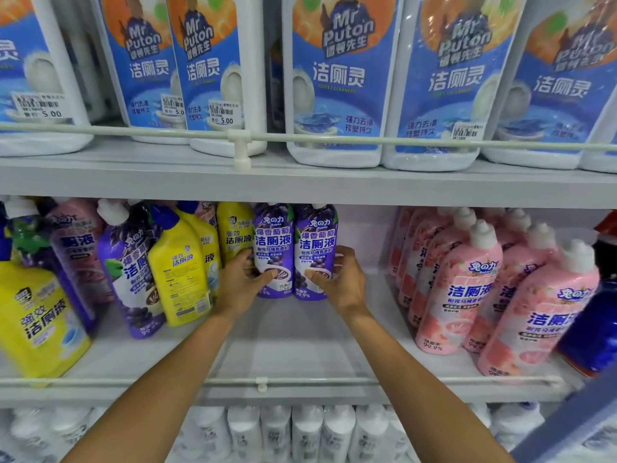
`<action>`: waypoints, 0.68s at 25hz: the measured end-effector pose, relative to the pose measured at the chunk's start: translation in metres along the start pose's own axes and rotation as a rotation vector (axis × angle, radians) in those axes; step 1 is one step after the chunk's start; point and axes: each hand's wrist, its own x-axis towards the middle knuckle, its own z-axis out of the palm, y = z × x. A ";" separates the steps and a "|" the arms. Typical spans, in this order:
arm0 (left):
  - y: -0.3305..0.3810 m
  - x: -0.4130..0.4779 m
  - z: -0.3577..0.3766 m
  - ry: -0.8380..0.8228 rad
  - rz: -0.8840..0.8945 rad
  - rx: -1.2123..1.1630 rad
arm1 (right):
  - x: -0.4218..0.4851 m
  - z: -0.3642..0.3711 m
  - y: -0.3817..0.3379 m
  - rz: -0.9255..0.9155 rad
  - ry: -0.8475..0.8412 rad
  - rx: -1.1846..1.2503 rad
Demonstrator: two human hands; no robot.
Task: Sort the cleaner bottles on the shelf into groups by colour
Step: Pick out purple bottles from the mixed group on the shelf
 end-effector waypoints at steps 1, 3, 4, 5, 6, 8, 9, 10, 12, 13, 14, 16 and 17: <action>0.000 -0.001 -0.002 0.007 -0.001 0.018 | 0.000 -0.002 0.000 0.005 -0.013 -0.011; -0.002 0.001 -0.010 0.027 0.000 0.045 | 0.002 -0.007 0.004 0.004 -0.031 -0.057; -0.004 0.001 -0.016 0.039 0.001 0.056 | 0.001 -0.012 0.007 -0.005 -0.028 -0.093; -0.006 -0.002 -0.025 0.055 -0.007 0.061 | -0.001 -0.017 0.010 -0.035 -0.025 -0.147; -0.008 -0.006 -0.033 0.068 -0.027 0.052 | -0.003 -0.022 0.014 -0.071 -0.031 -0.195; -0.010 -0.017 -0.048 0.058 -0.060 0.031 | -0.013 -0.031 0.018 -0.112 -0.045 -0.244; -0.007 -0.026 -0.054 0.053 -0.052 0.033 | -0.021 -0.035 0.016 -0.118 -0.055 -0.248; -0.005 -0.035 -0.059 0.060 -0.027 0.047 | -0.030 -0.038 0.013 -0.123 -0.066 -0.252; 0.002 -0.053 -0.074 0.071 0.021 0.054 | -0.052 -0.040 -0.002 -0.162 -0.097 -0.257; 0.008 -0.063 -0.086 0.070 0.037 0.041 | -0.065 -0.038 -0.012 -0.197 -0.111 -0.262; 0.014 -0.073 -0.099 0.063 0.046 0.030 | -0.077 -0.036 -0.024 -0.234 -0.125 -0.274; 0.024 -0.092 -0.132 0.051 0.057 0.045 | -0.098 -0.026 -0.050 -0.274 -0.157 -0.307; 0.028 -0.103 -0.150 0.057 0.077 0.073 | -0.109 -0.020 -0.062 -0.292 -0.176 -0.305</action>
